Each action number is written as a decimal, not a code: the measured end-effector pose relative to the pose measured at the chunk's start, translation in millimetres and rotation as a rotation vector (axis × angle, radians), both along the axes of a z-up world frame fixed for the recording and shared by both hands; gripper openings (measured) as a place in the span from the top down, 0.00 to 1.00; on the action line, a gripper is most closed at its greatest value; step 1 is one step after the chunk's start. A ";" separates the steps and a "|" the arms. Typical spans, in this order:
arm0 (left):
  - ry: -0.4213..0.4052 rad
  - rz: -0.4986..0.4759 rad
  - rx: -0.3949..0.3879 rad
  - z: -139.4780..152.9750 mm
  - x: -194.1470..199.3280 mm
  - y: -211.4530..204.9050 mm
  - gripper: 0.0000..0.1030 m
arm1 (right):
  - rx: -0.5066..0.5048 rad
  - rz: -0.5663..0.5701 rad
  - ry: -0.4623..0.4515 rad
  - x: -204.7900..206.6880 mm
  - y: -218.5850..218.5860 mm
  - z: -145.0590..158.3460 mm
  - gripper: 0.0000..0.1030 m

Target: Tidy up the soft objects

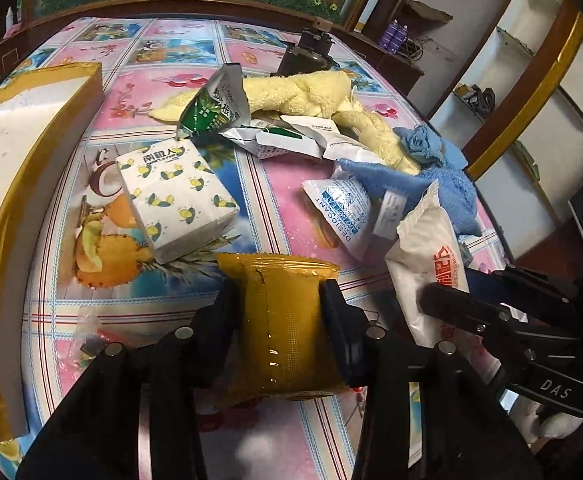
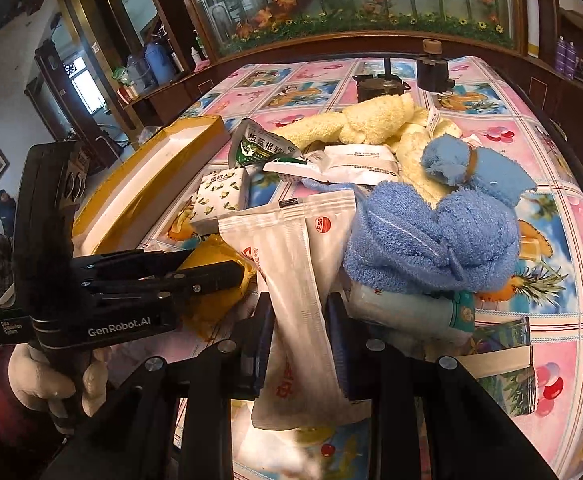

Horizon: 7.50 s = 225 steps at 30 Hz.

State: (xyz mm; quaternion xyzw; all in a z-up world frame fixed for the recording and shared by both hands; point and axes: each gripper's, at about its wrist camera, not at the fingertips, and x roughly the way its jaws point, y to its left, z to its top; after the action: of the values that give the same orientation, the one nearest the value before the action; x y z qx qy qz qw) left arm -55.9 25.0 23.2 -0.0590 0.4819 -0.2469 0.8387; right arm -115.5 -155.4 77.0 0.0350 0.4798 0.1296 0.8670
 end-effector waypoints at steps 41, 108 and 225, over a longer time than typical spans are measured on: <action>-0.037 0.491 -0.184 7.9 122.8 238.6 0.37 | 0.199 0.040 0.115 213.7 193.1 -6.3 0.53; -0.091 -0.158 0.333 -8.4 -16.3 21.5 0.25 | 0.098 0.045 0.201 74.2 34.7 -43.3 0.47; -0.158 -0.133 0.004 40.2 16.5 -79.6 0.00 | 0.009 -0.197 -0.026 -27.8 -113.5 -4.5 0.22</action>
State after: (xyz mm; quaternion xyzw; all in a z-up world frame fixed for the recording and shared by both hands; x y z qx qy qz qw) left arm -39.5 -54.6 63.4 -0.0055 0.4177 -0.3050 0.8558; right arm -143.2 -268.9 72.5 0.0841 0.4622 0.0462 0.8816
